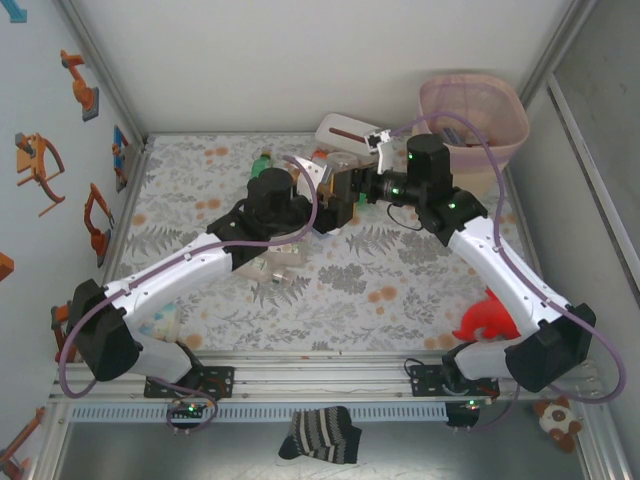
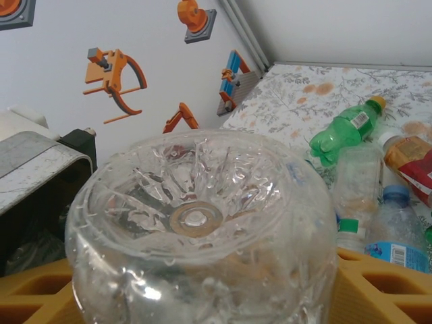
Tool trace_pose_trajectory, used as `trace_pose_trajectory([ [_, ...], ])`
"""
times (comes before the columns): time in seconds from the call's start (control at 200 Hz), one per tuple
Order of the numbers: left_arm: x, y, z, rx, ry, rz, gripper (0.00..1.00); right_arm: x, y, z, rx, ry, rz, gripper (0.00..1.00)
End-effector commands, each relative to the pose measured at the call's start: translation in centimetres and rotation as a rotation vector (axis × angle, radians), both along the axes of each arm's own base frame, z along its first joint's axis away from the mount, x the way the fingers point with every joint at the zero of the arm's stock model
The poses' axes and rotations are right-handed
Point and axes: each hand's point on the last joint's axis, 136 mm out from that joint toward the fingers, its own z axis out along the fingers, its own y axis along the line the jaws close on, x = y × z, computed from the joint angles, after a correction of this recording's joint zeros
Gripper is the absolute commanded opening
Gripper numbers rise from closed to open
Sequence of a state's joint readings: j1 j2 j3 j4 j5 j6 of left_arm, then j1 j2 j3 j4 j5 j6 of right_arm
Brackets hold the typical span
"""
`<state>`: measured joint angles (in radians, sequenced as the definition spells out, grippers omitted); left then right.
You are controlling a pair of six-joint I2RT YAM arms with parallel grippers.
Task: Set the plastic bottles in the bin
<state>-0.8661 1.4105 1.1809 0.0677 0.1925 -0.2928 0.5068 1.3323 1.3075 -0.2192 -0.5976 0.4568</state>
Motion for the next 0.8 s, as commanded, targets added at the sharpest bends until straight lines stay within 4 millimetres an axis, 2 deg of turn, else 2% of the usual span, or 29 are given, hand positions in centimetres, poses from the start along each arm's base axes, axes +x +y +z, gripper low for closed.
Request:
trace_pose_trajectory([
  [0.0, -0.9, -0.4, 2.3, -0.069, -0.040, -0.044, 0.56, 0.1, 0.6, 0.1, 0.005, 0.005, 0.013, 0.69],
  [0.325, -0.9, 0.1, 2.5, -0.075, -0.050, -0.027, 0.58, 0.7, 0.3, 0.2, -0.009, -0.014, -0.018, 0.63],
  [0.561, -0.8, 0.8, 2.0, -0.052, -0.051, -0.001, 0.69, 1.2, -0.2, 0.6, -0.032, -0.050, -0.059, 0.61],
  [0.796, -0.9, 1.8, 2.2, -0.045, -0.060, 0.028, 0.73, 2.4, -0.6, 0.8, -0.079, -0.084, -0.105, 0.60],
])
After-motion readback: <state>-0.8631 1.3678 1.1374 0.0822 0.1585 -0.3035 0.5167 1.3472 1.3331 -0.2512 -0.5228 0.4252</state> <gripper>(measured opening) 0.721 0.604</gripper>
